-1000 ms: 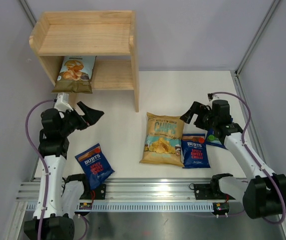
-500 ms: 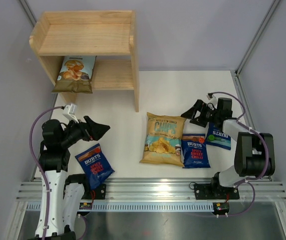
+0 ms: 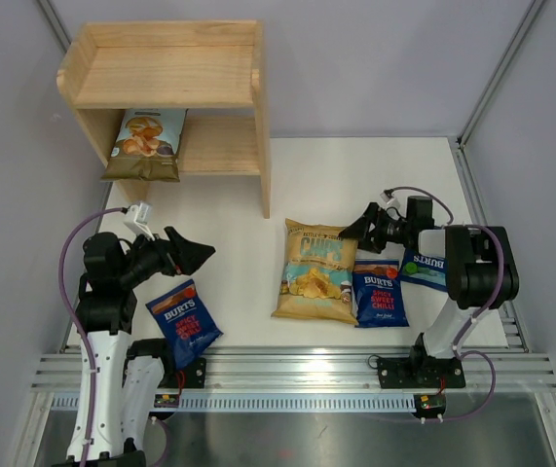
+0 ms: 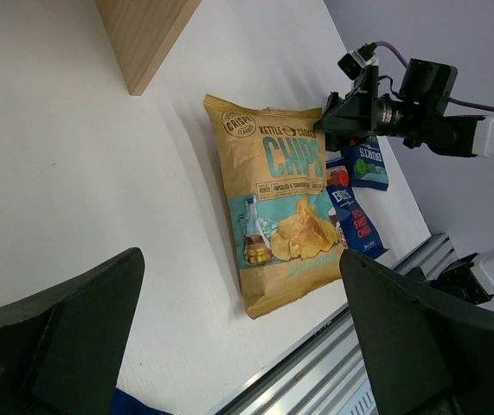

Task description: Place and organize the chips bags onto the shelf

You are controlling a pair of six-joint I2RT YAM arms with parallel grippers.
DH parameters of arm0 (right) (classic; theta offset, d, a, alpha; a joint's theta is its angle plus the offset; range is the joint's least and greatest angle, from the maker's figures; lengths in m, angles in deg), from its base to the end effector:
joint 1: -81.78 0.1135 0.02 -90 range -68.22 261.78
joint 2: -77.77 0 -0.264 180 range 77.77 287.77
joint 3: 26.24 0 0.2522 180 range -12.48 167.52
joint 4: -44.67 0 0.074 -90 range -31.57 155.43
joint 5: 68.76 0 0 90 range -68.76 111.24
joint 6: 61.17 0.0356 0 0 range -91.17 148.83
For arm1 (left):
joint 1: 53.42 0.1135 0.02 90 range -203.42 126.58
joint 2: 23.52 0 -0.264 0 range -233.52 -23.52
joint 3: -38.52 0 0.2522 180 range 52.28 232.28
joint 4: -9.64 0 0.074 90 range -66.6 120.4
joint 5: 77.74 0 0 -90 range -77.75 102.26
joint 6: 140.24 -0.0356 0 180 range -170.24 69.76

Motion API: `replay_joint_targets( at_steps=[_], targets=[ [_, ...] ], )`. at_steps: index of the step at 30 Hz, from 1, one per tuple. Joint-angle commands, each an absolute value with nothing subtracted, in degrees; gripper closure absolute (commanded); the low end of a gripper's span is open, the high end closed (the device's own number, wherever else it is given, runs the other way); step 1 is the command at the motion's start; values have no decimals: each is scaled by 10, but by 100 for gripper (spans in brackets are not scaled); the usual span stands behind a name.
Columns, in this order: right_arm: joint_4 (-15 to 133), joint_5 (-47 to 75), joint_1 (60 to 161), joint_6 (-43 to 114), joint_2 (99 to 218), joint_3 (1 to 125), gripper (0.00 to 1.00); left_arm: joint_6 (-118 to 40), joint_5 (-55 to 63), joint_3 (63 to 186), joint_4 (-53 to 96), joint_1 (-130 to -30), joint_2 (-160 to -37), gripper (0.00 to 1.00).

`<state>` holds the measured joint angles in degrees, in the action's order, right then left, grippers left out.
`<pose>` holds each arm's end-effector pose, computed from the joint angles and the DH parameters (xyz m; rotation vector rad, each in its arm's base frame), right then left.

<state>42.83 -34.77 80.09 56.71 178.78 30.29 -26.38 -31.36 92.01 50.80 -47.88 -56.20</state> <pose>0.3202 0.0201 0.1323 0.0654 2.2620 1.3605 0.1289 -0.0122 0.3109 0.0289 1.9343 -0.9426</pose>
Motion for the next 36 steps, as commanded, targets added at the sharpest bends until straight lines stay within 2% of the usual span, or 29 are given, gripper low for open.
replay_joint_targets(
  at_steps=[1, 5, 8, 9, 12, 13, 16, 26, 30, 36],
  targets=[
    [396, -370, 838, 559, 1810, 313, 14, -269, -336, 917, 496, -484, -558, 1],
    [364, -364, 845, 582, 1839, 295, 22, -269, -337, 917, 494, -487, -557, 1],
    [329, -362, 853, 595, 1841, 283, 34, -269, -337, 918, 495, -486, -558, 1],
    [319, -364, 857, 600, 1840, 280, 42, -269, -337, 917, 494, -487, -558, 1],
    [261, -360, 862, 649, 1825, 258, 53, -269, -336, 918, 496, -487, -558, 1],
    [243, -355, 867, 664, 1818, 251, 61, -269, -336, 918, 495, -487, -557, 1],
    [210, -325, 891, 716, 1782, 234, 71, -268, -336, 918, 493, -487, -557, 1],
    [288, -89, 958, 859, 1578, 209, 80, -234, -286, 910, 493, -488, -579, 1],
    [325, -28, 972, 895, 1491, 204, 80, -184, -298, 880, 431, -499, -572, 1],
    [412, 66, 980, 943, 1333, 214, 80, -102, -242, 821, 293, -615, -576, 1]
  ],
)
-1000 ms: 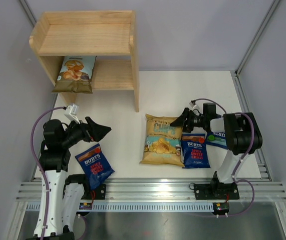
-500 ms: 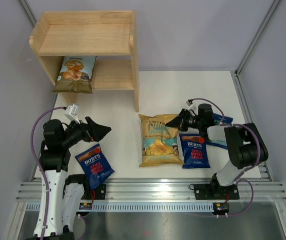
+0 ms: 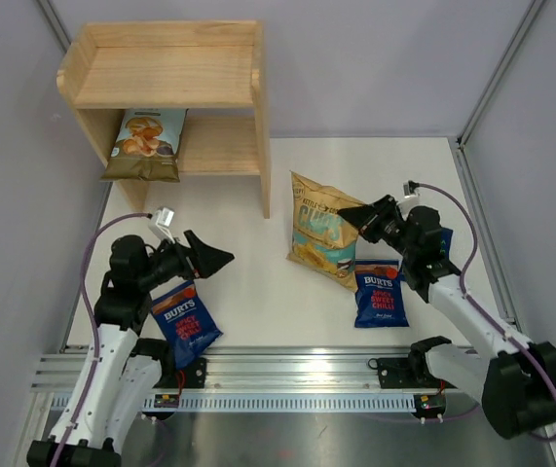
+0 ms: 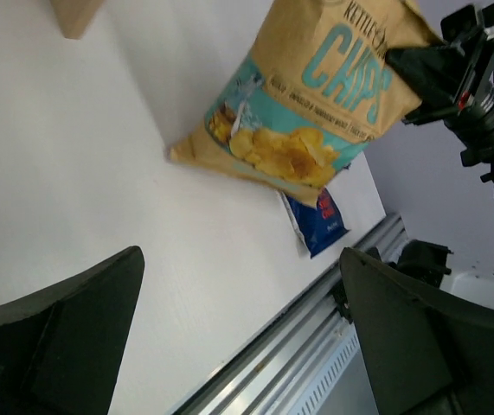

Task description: Place and organize the chips bags onto the shelf

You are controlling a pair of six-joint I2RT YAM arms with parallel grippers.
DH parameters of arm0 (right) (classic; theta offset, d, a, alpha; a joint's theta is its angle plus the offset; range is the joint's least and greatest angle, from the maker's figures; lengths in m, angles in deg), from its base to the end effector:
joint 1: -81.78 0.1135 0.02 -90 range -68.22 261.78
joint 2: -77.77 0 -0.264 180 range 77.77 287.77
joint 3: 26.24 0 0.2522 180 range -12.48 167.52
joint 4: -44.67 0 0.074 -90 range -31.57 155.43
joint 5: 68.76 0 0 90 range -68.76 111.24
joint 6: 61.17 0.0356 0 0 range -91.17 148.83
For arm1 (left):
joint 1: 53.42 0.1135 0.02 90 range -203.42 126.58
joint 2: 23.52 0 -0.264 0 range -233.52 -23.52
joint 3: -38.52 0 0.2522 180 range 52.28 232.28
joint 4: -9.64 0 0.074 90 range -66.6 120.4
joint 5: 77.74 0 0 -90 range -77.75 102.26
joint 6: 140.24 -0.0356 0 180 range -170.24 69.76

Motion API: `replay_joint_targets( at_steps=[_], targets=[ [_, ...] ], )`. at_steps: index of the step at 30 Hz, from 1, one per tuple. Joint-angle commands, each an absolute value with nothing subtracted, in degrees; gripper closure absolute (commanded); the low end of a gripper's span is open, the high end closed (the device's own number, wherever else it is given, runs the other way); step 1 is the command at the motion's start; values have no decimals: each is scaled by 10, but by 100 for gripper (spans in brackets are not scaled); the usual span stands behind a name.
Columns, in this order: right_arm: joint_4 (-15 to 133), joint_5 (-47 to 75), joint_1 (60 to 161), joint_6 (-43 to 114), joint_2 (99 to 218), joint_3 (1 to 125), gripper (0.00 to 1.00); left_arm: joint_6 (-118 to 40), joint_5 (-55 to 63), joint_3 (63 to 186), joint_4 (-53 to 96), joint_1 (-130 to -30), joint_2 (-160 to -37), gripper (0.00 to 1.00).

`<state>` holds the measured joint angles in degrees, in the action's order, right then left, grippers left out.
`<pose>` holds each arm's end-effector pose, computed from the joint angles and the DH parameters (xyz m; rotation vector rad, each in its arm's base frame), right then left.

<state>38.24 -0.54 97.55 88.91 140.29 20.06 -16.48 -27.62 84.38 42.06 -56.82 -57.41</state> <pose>0.2330 0.0795 0.2591 0.4294 1.8671 1.2660 0.1409 -0.0312 0.2776 -0.0363 1.9965 -1.0943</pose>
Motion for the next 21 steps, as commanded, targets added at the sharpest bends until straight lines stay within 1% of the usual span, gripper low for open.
replay_joint_targets(
  at_steps=[1, 2, 3, 5, 6, 7, 9, 14, 15, 17, 21],
  targets=[
    [426, 85, 980, 947, 1316, 219, 81, -83, -239, 809, 259, -648, -579, 1],
    [458, 93, 980, 952, 1289, 237, 81, -42, -226, 794, 224, -662, -582, 1],
    [474, 100, 980, 948, 1277, 249, 82, -23, -216, 767, 160, -673, -583, 1],
    [510, 103, 981, 944, 1255, 285, 82, 33, -199, 730, 84, -700, -587, 1],
    [517, 103, 981, 943, 1251, 294, 82, 49, -193, 715, 2, -709, -595, 1],
    [519, 96, 981, 944, 1248, 304, 82, 63, -186, 687, -39, -730, -600, 1],
    [533, 84, 981, 947, 1242, 334, 82, 82, -166, 675, -129, -756, -625, 1],
    [520, 73, 982, 995, 1226, 364, 84, 72, -99, 667, -259, -858, -692, 1],
    [520, 80, 981, 1005, 1221, 365, 85, 73, -88, 665, -309, -879, -705, 1],
    [512, 87, 981, 1029, 1204, 367, 86, 82, -55, 656, -380, -900, -740, 1],
    [505, 79, 982, 1049, 1201, 391, 86, 87, -1, 669, -457, -955, -802, 1]
  ],
)
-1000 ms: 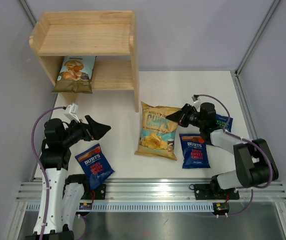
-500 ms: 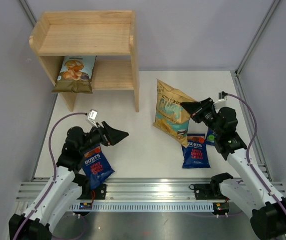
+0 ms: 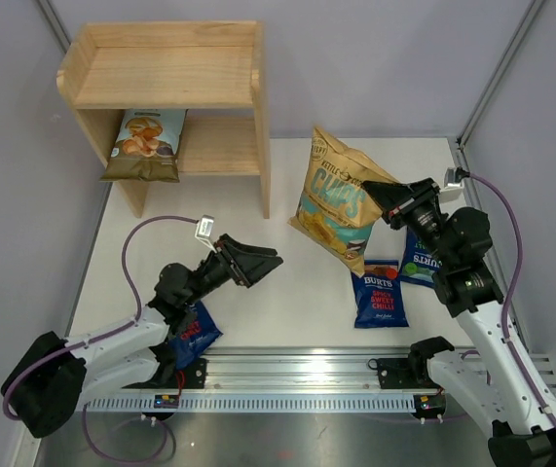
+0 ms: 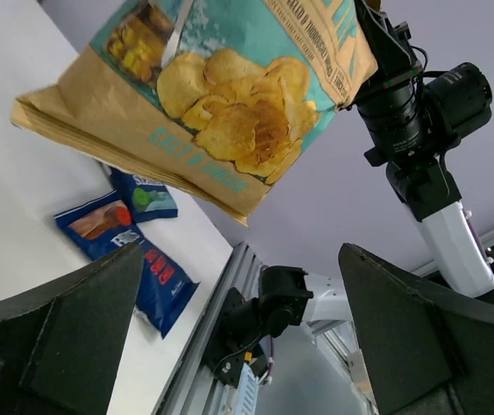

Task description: Place and organize the chips bags onto the shelf

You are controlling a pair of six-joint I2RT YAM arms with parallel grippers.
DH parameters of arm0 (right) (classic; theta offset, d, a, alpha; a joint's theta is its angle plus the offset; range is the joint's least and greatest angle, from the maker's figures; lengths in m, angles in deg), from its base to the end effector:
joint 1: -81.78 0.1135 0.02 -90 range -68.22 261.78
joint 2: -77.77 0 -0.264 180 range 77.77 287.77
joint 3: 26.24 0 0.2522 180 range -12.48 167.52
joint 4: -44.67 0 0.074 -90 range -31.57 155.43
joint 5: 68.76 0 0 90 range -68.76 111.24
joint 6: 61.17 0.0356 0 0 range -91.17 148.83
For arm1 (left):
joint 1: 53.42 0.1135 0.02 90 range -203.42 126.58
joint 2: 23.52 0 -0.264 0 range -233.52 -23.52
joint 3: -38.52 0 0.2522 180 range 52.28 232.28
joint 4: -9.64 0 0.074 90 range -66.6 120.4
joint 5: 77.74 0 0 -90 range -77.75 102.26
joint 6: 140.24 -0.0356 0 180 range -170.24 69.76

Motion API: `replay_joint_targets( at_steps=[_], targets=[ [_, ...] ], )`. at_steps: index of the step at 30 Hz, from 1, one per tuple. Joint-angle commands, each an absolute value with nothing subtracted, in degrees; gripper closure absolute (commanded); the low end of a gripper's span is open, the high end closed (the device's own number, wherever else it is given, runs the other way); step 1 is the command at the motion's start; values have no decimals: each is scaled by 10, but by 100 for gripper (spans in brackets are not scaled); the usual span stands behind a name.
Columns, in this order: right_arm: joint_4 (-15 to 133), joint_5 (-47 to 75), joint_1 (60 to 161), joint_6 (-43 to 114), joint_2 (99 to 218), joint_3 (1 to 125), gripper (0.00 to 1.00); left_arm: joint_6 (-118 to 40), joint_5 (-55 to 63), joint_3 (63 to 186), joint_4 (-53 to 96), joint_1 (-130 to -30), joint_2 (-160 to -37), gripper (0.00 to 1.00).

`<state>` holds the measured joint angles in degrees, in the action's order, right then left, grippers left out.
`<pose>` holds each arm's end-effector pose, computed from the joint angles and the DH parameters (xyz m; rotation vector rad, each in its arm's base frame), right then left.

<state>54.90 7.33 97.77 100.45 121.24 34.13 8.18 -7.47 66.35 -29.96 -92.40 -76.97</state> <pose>0.1683 0.0571 0.3810 0.5562 1.5273 1.3944 0.1436 -0.1317 0.2425 0.0763 1.5467 -1.6265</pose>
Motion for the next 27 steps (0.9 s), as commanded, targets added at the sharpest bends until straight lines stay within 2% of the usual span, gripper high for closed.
replay_joint_targets(
  at_steps=[1, 8, 19, 27],
  targets=[
    [503, 74, 984, 1055, 1203, 402, 86, 87, 9, 676, -464, -965, -817, 1],
    [482, 46, 986, 1078, 1220, 437, 86, 89, 85, 734, -528, -1021, -910, 1],
    [423, -22, 1001, 1154, 1216, 452, 86, 108, 65, 847, -683, -1050, -1071, 1],
    [412, -22, 1002, 1180, 1194, 404, 89, 49, 34, 898, -720, -1091, -1074, 1]
  ],
)
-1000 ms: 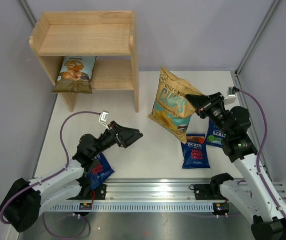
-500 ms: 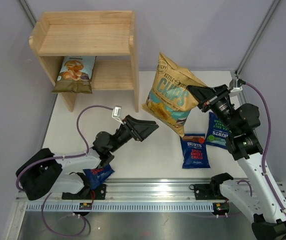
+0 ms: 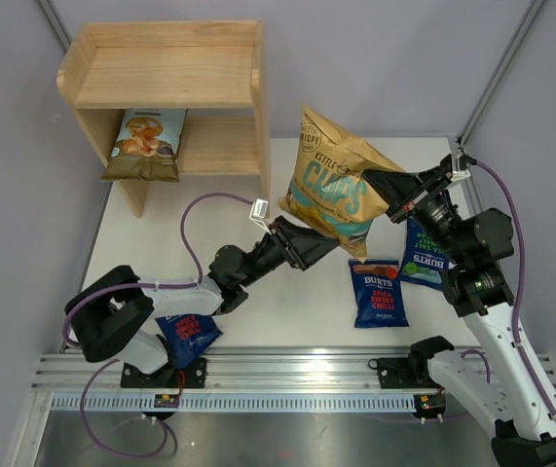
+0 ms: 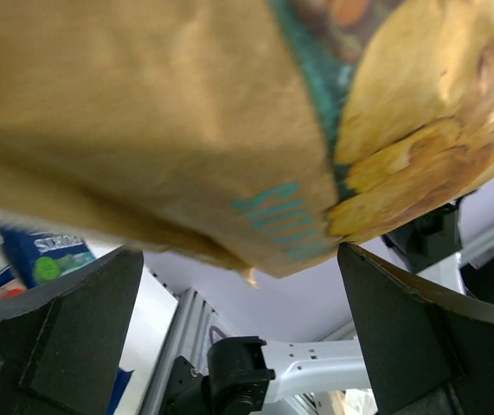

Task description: Place and organize the chips bags onto the shelf

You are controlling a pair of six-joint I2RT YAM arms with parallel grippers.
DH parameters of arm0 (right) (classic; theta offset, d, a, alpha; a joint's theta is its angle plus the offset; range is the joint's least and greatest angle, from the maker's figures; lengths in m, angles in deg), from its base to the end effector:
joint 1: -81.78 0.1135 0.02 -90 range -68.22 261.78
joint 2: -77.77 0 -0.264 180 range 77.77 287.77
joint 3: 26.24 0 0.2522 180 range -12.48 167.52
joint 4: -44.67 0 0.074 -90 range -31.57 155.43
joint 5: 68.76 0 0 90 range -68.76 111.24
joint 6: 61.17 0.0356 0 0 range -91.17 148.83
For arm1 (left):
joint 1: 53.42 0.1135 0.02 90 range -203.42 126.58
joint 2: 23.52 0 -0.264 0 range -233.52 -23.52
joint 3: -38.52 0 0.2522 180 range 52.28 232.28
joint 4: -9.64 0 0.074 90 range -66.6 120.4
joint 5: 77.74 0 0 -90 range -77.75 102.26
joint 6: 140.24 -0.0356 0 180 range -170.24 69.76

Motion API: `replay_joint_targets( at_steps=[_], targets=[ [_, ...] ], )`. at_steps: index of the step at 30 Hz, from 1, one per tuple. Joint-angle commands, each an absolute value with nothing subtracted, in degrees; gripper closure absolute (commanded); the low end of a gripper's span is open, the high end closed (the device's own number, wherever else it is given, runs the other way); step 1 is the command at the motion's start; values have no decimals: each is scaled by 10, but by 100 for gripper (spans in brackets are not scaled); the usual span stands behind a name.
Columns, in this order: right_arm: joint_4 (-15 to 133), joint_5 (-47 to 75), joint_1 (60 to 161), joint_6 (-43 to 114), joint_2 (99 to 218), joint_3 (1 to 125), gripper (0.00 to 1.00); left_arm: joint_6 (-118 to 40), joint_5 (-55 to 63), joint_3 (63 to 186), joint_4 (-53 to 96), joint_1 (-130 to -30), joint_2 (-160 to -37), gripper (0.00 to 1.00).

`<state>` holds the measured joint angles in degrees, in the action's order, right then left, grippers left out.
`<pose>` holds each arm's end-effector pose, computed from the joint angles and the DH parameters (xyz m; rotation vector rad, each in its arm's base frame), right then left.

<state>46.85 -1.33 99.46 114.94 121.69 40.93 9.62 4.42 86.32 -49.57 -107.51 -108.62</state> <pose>0.1495 0.0620 0.4346 0.4494 1.3829 1.7726 0.1717 -0.2454 0.2645 0.0714 1.4063 -1.7908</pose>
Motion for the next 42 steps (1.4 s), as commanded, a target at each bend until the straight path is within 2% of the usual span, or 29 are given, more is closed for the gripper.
replay_joint_targets(
  at_steps=[1, 15, 20, 34, 36, 37, 40, 41, 42],
  targets=[
    [411, -21, 1002, 1183, 1192, 391, 89, 44, 32, 902, -720, -1092, -1071, 1],
    [397, -16, 1002, 1196, 1166, 345, 88, -25, 63, 845, -717, -1092, -977, 1],
    [401, -15, 1002, 1192, 1160, 323, 87, -59, 82, 826, -669, -1092, -916, 1],
    [305, -95, 1003, 1255, 1178, 289, 89, -153, 69, 812, -593, -1093, -805, 1],
    [308, -94, 1005, 1253, 1173, 290, 89, -157, 73, 815, -582, -1092, -795, 3],
    [308, -94, 1006, 1252, 1171, 290, 89, -156, 74, 817, -580, -1093, -794, 10],
    [309, -99, 1009, 1247, 1168, 289, 89, -156, 84, 821, -569, -1093, -790, 13],
    [309, -100, 1010, 1245, 1168, 288, 89, -155, 86, 825, -564, -1093, -790, 20],
    [309, -101, 1011, 1244, 1166, 287, 89, -156, 89, 828, -557, -1093, -791, 21]
  ],
)
